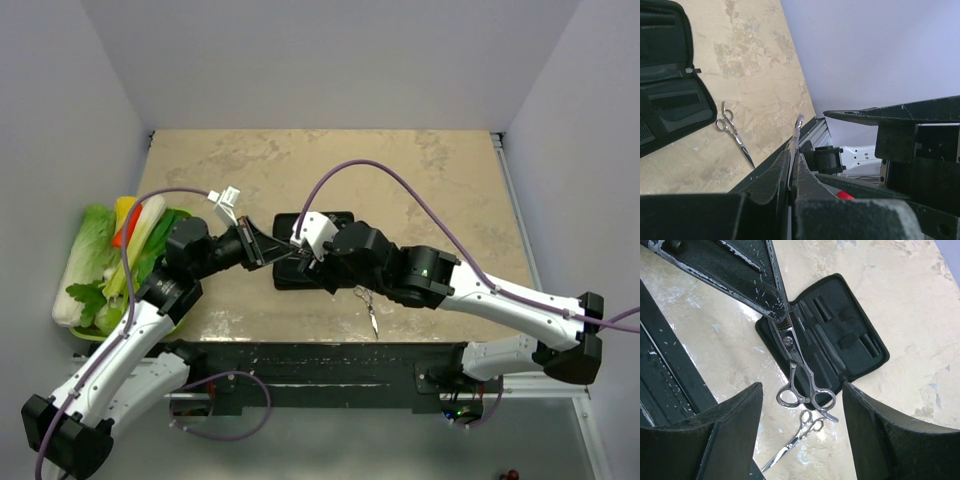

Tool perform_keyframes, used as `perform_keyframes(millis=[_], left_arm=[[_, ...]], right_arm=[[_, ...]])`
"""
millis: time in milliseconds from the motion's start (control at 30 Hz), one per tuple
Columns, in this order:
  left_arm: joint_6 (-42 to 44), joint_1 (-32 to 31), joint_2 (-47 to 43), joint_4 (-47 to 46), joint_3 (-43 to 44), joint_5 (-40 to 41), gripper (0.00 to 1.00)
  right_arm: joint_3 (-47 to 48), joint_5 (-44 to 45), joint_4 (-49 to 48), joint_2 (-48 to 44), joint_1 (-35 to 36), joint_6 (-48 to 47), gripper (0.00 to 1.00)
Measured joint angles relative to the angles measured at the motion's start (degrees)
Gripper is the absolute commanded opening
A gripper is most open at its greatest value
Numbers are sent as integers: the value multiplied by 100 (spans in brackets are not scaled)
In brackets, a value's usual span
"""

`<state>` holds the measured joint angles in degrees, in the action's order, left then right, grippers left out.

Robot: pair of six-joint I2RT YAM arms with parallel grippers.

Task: Sort the hair-cutting tools
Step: Pick up the scissors from the center of the board.

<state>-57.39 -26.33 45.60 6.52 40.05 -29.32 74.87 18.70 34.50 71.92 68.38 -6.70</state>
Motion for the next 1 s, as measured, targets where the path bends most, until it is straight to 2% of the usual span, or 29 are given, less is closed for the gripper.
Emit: perform_keyframes(millis=[433, 567, 733, 833, 1000], left_arm=[[-92, 0, -181, 173, 2, -4, 0], [-120, 0, -221, 223, 63, -7, 0], [-157, 0, -302, 240, 105, -11, 0], [-160, 0, -339, 264, 105, -22, 0], [-162, 0, -385, 293, 105, -22, 0]], right_arm=[[-61, 37, -144, 396, 68, -155, 63], [-66, 133, -168, 396, 68, -177, 49], [-66, 190, -227, 393, 68, -190, 46], [-66, 221, -245, 393, 68, -184, 39], [-66, 225, -269, 393, 98, -179, 37]])
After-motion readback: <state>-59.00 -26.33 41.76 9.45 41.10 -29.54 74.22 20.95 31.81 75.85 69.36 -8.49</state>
